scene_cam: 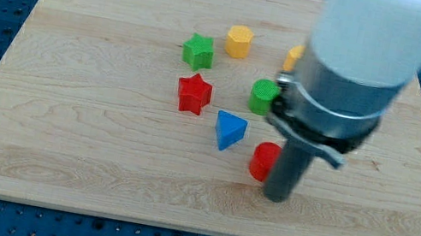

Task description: Move red circle towards right side

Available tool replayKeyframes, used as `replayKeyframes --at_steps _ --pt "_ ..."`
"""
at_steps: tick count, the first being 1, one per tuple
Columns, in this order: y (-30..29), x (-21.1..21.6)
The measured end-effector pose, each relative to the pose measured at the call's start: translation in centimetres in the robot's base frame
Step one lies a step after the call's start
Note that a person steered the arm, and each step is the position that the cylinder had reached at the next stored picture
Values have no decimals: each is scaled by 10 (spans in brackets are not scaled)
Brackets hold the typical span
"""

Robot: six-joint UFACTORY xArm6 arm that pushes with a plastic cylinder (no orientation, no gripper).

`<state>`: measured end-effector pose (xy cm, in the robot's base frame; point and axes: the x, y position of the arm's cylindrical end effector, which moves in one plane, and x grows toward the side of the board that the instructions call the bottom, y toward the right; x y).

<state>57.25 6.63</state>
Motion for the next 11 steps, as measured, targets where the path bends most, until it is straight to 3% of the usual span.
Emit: replayKeyframes --at_steps 2,11 --pt "-52 0" --pt "-18 -27"
